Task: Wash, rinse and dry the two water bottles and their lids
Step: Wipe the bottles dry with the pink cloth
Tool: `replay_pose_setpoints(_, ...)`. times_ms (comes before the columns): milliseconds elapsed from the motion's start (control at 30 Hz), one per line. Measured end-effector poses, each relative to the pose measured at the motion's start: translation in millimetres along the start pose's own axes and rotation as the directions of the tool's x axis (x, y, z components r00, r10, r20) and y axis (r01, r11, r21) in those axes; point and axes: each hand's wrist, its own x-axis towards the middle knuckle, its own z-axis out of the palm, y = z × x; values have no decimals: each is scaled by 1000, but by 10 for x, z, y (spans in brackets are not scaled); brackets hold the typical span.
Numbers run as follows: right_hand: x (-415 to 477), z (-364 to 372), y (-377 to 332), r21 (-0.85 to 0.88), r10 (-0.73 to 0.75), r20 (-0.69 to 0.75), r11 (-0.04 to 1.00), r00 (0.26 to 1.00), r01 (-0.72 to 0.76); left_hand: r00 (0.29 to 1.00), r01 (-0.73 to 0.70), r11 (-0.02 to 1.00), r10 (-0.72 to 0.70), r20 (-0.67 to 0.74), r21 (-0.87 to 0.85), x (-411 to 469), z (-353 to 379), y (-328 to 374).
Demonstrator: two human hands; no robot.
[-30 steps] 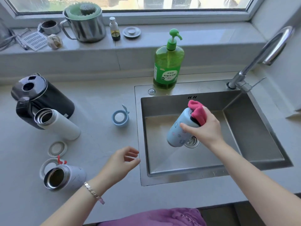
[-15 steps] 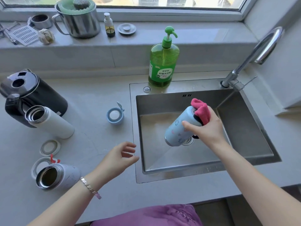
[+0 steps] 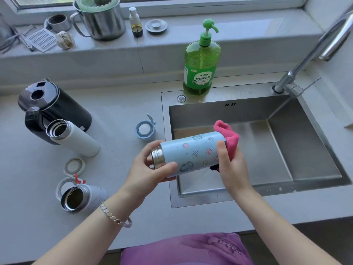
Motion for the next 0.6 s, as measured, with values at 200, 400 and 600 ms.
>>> replay_pose_setpoints(200,-170,158,-95,-429,-465,84,781,881,453,988,-118,987,128,-87,111,-25,12,192)
replay_pose_setpoints(400,-157,367,-449,-553,-495,367,564,787,613,982,-189,950,188,28,250,-87,98,218)
replay_pose_setpoints(600,37,30,-206,-540,-144,562,682,814,493,989,-107,921,139,-59,375,-113,-76,81)
